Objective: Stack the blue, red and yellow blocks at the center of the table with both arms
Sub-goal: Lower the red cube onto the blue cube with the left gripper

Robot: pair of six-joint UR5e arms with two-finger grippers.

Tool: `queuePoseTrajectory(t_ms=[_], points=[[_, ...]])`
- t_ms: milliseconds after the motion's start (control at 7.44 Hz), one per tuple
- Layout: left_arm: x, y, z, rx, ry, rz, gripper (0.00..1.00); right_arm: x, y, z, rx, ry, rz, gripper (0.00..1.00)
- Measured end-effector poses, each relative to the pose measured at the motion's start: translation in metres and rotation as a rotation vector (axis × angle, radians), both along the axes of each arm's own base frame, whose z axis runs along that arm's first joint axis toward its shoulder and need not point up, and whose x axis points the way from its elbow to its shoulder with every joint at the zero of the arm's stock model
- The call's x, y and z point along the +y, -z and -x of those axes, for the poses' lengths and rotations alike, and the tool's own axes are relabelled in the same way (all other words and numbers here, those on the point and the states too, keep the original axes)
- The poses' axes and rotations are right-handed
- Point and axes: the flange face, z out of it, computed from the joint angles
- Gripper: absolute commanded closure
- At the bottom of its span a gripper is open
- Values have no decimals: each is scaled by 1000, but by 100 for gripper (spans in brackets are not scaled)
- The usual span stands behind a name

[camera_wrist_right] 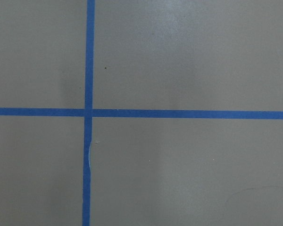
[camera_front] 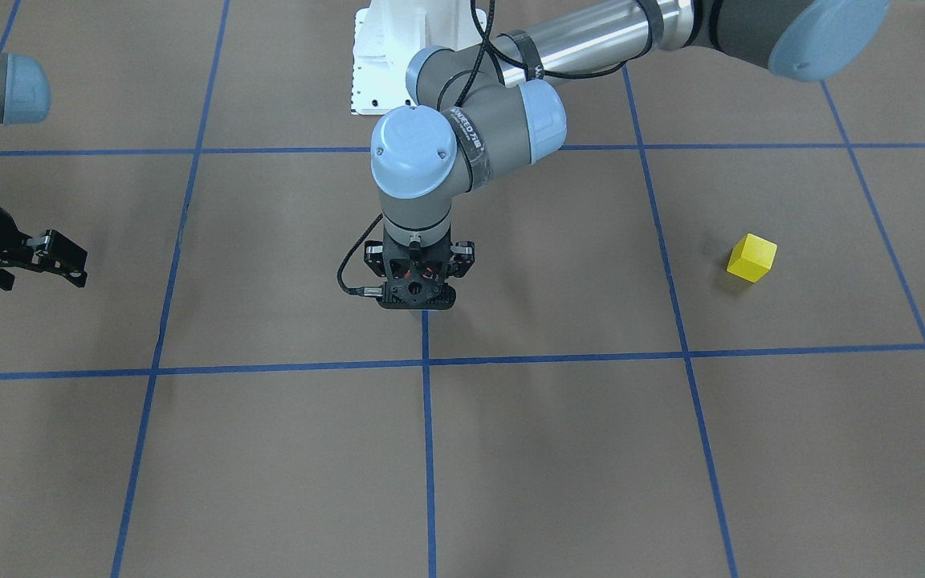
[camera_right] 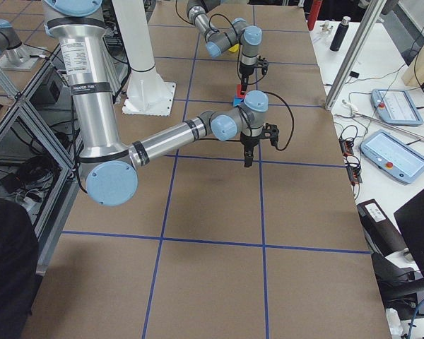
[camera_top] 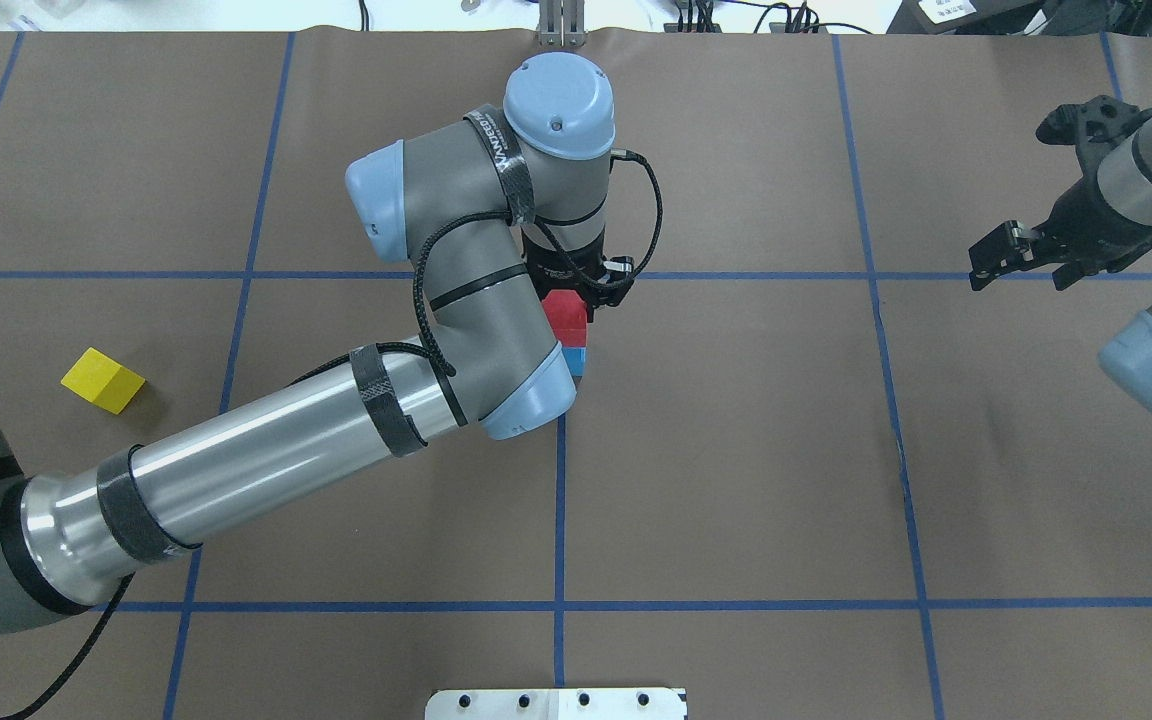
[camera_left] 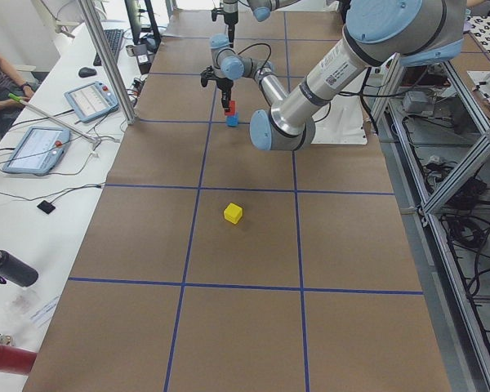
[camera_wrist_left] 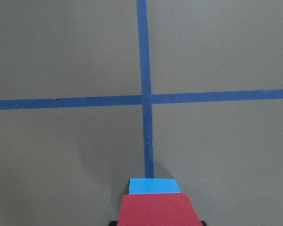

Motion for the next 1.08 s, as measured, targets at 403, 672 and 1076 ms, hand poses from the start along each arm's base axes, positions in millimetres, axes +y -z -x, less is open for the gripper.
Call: queuePoseTrajectory(t_ms=[403,672,1076], points=[[3,-3,-3,-6,2,-6,100,0,0,0,0,0,-1,0],[5,-3,-5,-9,4,-13,100,-1,0,0,0,0,0,0],[7,-3,-7,-9,1,-14,100,-1,1,1,0,1,-1,0]])
